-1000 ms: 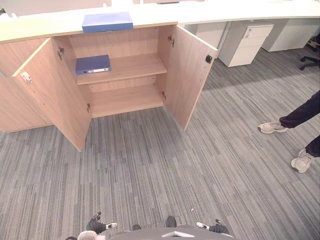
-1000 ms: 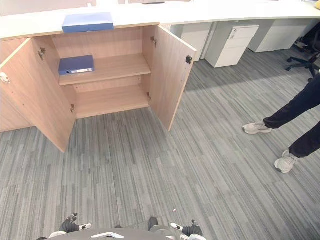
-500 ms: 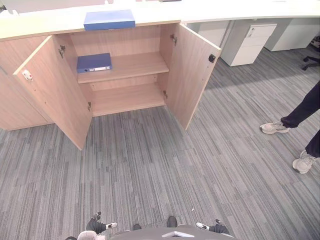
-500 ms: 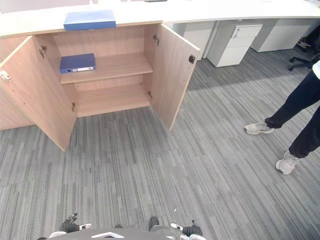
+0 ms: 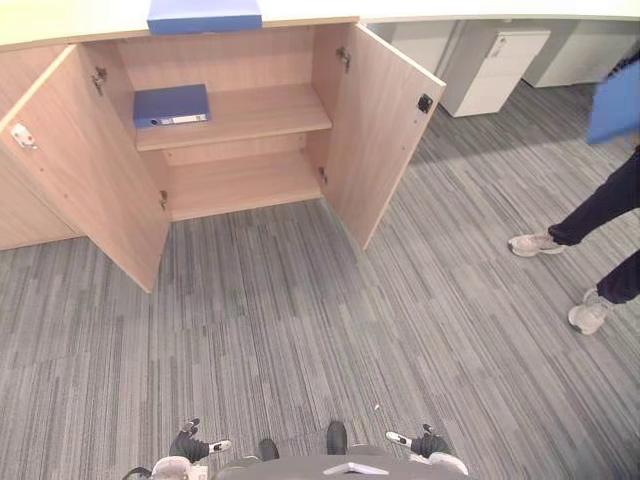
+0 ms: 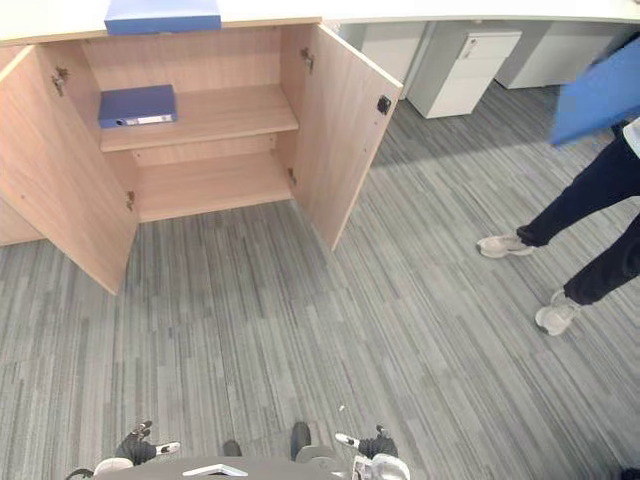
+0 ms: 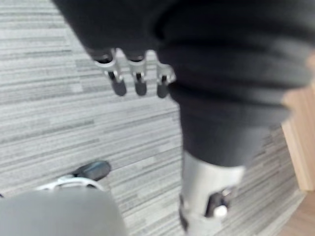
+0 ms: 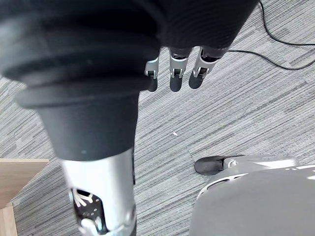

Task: Walk over to the cabinet, pick up the folder, carry it to the office cabinet, place the folder inside the office cabinet, then close the office cabinet door

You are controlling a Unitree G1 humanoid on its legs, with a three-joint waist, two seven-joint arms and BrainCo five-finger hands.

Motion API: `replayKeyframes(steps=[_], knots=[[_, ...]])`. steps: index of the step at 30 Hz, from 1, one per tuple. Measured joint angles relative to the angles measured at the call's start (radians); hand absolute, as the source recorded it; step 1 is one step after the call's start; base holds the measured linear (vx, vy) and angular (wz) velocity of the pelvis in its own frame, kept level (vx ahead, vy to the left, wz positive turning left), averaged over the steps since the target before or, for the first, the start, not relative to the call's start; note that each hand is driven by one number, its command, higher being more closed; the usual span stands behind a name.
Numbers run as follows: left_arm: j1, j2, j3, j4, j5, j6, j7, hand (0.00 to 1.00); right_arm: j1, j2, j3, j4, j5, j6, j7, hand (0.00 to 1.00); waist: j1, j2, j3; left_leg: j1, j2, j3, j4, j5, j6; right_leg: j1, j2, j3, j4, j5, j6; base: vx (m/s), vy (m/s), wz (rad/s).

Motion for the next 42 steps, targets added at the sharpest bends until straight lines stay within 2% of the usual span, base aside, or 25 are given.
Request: replayKeyframes(steps=[2, 7, 9, 10, 12, 14, 16, 17, 18, 19, 21, 22, 24, 26, 28, 30, 32, 33, 34, 35, 36, 37, 39, 41, 42], knots=[[0.0, -0.001, 0.0, -0.008, 0.0, 0.0, 0.002, 0.0, -0.001, 0.0, -0.001, -0.006, 0.0, 0.0, 0.0, 0.0, 0.007, 0.002, 0.001, -0.018, 0.0, 0.013, 0.001, -0.013, 0.008, -0.031, -0.003, 0.003, 0.031, -0.021, -0.001, -0.02, 0.008, -0.26], [-0.001, -0.003, -0.002, -0.014, -0.006, 0.0, 0.016, 0.0, -0.011, -0.002, -0.002, -0.02, 0.001, 0.0, 0.0, 0.0, -0.003, 0.01, 0.016, 0.011, -0.001, 0.015, 0.007, -0.039, 0.009, -0.209, -0.049, -0.03, 0.448, -0.153, 0.021, 0.14, 0.044, 0.03], [-0.013, -0.006, -0.003, -0.018, -0.01, 0.0, 0.017, 0.0, -0.011, -0.009, -0.001, -0.048, 0.003, -0.005, -0.001, 0.0, -0.016, 0.027, 0.048, 0.066, 0.011, -0.006, 0.016, -0.055, 0.029, -0.273, -0.068, -0.069, 0.656, -0.202, 0.006, 0.27, 0.034, 0.27], [-0.02, -0.008, -0.002, -0.019, -0.014, 0.0, 0.018, 0.0, -0.012, -0.011, 0.0, -0.048, 0.003, -0.005, -0.001, 0.0, -0.021, 0.03, 0.052, 0.077, 0.026, -0.019, 0.046, -0.086, 0.026, -0.285, -0.066, -0.086, 0.652, -0.25, 0.003, 0.24, 0.019, 0.32], [-0.032, -0.012, 0.0, -0.019, -0.019, 0.0, 0.018, 0.0, -0.011, -0.013, 0.002, -0.048, 0.003, -0.006, -0.001, 0.0, -0.019, 0.033, 0.055, 0.091, 0.06, -0.034, 0.072, -0.119, 0.012, -0.311, -0.042, -0.127, 0.575, -0.254, -0.006, 0.29, -0.016, 0.3], [-0.04, -0.021, 0.0, -0.018, -0.019, 0.0, 0.018, 0.0, -0.013, -0.016, 0.012, -0.053, 0.003, -0.006, -0.001, 0.0, -0.03, 0.04, 0.06, 0.107, 0.098, -0.061, 0.071, -0.135, -0.013, -0.337, -0.009, -0.15, 0.432, -0.195, -0.02, 0.38, -0.075, 0.46], [-0.039, -0.033, 0.004, -0.019, -0.022, -0.006, 0.017, 0.0, -0.006, -0.012, 0.029, -0.054, 0.003, -0.007, -0.001, 0.0, -0.039, 0.027, 0.064, 0.154, 0.113, -0.08, 0.069, -0.168, -0.068, -0.33, 0.013, -0.124, 0.251, -0.049, -0.024, 0.39, -0.136, 0.53], [-0.039, -0.034, 0.011, -0.019, -0.023, -0.008, 0.017, 0.0, 0.001, -0.008, 0.029, -0.054, 0.003, -0.007, -0.002, 0.0, -0.039, 0.02, 0.067, 0.173, 0.109, -0.086, 0.067, -0.18, -0.086, -0.321, 0.009, -0.107, 0.233, -0.021, -0.033, 0.55, -0.283, 0.48], [-0.037, -0.04, 0.034, -0.018, -0.022, -0.008, 0.018, 0.0, 0.013, -0.006, 0.02, -0.057, 0.006, -0.011, -0.001, 0.0, -0.041, 0.021, 0.068, 0.21, 0.115, -0.099, 0.071, -0.204, -0.112, -0.319, 0.002, -0.098, 0.266, 0.06, -0.069, 0.54, -0.307, 0.31], [-0.035, -0.068, 0.058, -0.018, -0.023, -0.013, 0.019, 0.0, 0.006, -0.024, 0.016, -0.066, 0.004, -0.011, 0.0, 0.0, -0.038, 0.058, 0.068, 0.199, 0.157, -0.097, 0.123, -0.212, -0.129, -0.319, 0.025, -0.113, 0.3, 0.009, -0.08, 0.53, -0.322, 0.25], [-0.042, -0.095, 0.086, -0.021, -0.023, -0.019, 0.018, 0.0, 0.007, -0.025, 0.005, -0.081, 0.005, -0.012, -0.001, 0.0, -0.037, 0.073, 0.076, 0.129, 0.181, -0.095, 0.263, -0.203, -0.148, -0.298, 0.031, -0.13, 0.296, -0.017, -0.095, 0.43, -0.283, 0.24], [-0.044, -0.135, 0.142, -0.03, -0.033, -0.019, 0.018, 0.0, 0.015, -0.027, -0.013, -0.085, 0.006, -0.01, -0.001, 0.0, -0.038, 0.088, 0.087, 0.056, 0.218, -0.092, 0.472, -0.179, -0.176, -0.234, 0.042, -0.145, 0.27, -0.042, -0.106, 0.44, -0.273, 0.39], [-0.041, -0.146, 0.187, -0.061, -0.038, -0.02, 0.017, 0.0, 0.042, -0.024, -0.009, -0.099, 0.013, -0.004, -0.003, 0.0, -0.027, 0.079, 0.094, -0.028, 0.291, -0.052, 0.76, -0.165, -0.171, -0.139, 0.059, -0.154, 0.251, -0.099, -0.118, 0.38, -0.214, 0.28], [-0.042, -0.147, 0.204, -0.088, -0.038, -0.02, 0.018, 0.0, 0.062, -0.014, -0.009, -0.128, 0.023, -0.005, -0.012, 0.0, -0.009, 0.068, 0.098, -0.102, 0.35, 0.013, 0.932, -0.181, -0.157, -0.061, 0.065, -0.158, 0.243, -0.143, -0.125, 0.36, -0.203, 0.08], [-0.047, -0.15, 0.205, -0.1, -0.038, -0.024, 0.018, 0.0, 0.062, -0.012, -0.014, -0.13, 0.024, -0.003, -0.024, 0.0, 0.002, 0.066, 0.097, -0.177, 0.379, 0.079, 0.946, -0.207, -0.14, 0.001, 0.067, -0.157, 0.21, -0.152, -0.114, 0.34, -0.136, -0.06], [-0.059, -0.15, 0.205, -0.103, -0.038, -0.026, 0.018, 0.0, 0.06, -0.006, -0.031, -0.129, 0.042, -0.003, -0.025, 0.0, 0.032, 0.064, 0.098, -0.258, 0.363, 0.138, 0.801, -0.223, -0.13, 0.069, 0.06, -0.135, 0.152, -0.151, -0.103, 0.37, -0.012, -0.32], [-0.063, -0.143, 0.196, -0.105, -0.038, -0.027, 0.018, 0.0, 0.048, 0.008, -0.059, -0.122, 0.044, -0.003, -0.034, 0.0, 0.042, 0.053, 0.1, -0.297, 0.278, 0.114, 0.514, -0.183, -0.132, 0.117, 0.024, -0.109, 0.126, -0.168, -0.072, 0.36, 0.1, -0.34], [-0.063, -0.142, 0.196, -0.105, -0.038, -0.027, 0.018, 0.0, 0.048, 0.009, -0.059, -0.122, 0.044, -0.003, -0.034, 0.0, 0.043, 0.051, 0.1, -0.299, 0.265, 0.108, 0.48, -0.171, -0.133, 0.123, 0.018, -0.105, 0.123, -0.171, -0.066, 0.4, 0.198, -0.34], [-0.061, -0.142, 0.192, -0.102, -0.038, -0.027, 0.018, 0.0, 0.047, 0.008, -0.059, -0.12, 0.044, -0.003, -0.035, 0.0, 0.042, 0.052, 0.099, -0.297, 0.221, 0.057, 0.328, -0.1, -0.133, 0.155, 0.004, -0.088, 0.108, -0.189, -0.037, 0.27, 0.18, -0.31], [-0.06, -0.142, 0.192, -0.096, -0.04, -0.027, 0.018, 0.0, 0.047, 0.008, -0.059, -0.117, 0.044, -0.003, -0.035, 0.0, 0.044, 0.053, 0.098, -0.298, 0.212, 0.042, 0.304, -0.057, -0.126, 0.166, 0.002, -0.079, 0.106, -0.198, -0.024, 0.41, 0.296, -0.57], [-0.061, -0.139, 0.191, -0.092, -0.04, -0.031, 0.017, 0.0, 0.046, 0.011, -0.058, -0.107, 0.044, -0.003, -0.035, 0.0, 0.053, 0.041, 0.089, -0.286, 0.197, 0.021, 0.312, 0.028, -0.09, 0.181, -0.012, -0.047, 0.107, -0.22, 0.003, 0.37, 0.281, -0.53], [-0.061, -0.125, 0.189, -0.087, -0.04, -0.031, 0.016, 0.0, 0.04, 0.022, -0.06, -0.09, 0.044, -0.003, -0.035, 0.0, 0.051, 0.022, 0.069, -0.285, 0.17, 0.023, 0.327, 0.022, -0.057, 0.185, -0.039, -0.032, 0.111, -0.238, 0.021, 0.4, 0.263, -0.45], [-0.062, -0.091, 0.173, -0.076, -0.04, -0.029, 0.014, 0.0, 0.039, 0.057, -0.074, -0.071, 0.043, -0.003, -0.033, 0.0, 0.041, -0.035, 0.044, -0.285, 0.135, 0.056, 0.363, -0.055, -0.048, 0.158, -0.091, -0.009, 0.178, -0.263, 0.042, 0.42, 0.211, -0.33], [-0.064, -0.09, 0.173, -0.062, -0.04, -0.029, 0.014, 0.0, 0.029, 0.059, -0.098, -0.058, 0.041, -0.004, -0.033, 0.0, 0.045, -0.034, 0.042, -0.238, 0.127, 0.092, 0.364, -0.101, -0.042, 0.089, -0.116, 0.04, 0.349, -0.264, 0.043, 0.41, 0.244, -0.5], [-0.064, -0.088, 0.168, -0.052, -0.039, -0.026, 0.013, 0.0, 0.02, 0.056, -0.1, -0.05, 0.041, -0.004, -0.033, 0.0, 0.044, -0.03, 0.045, -0.191, 0.119, 0.107, 0.358, -0.119, -0.022, 0.029, -0.132, 0.067, 0.524, -0.254, 0.054, 0.39, 0.252, -0.4]])
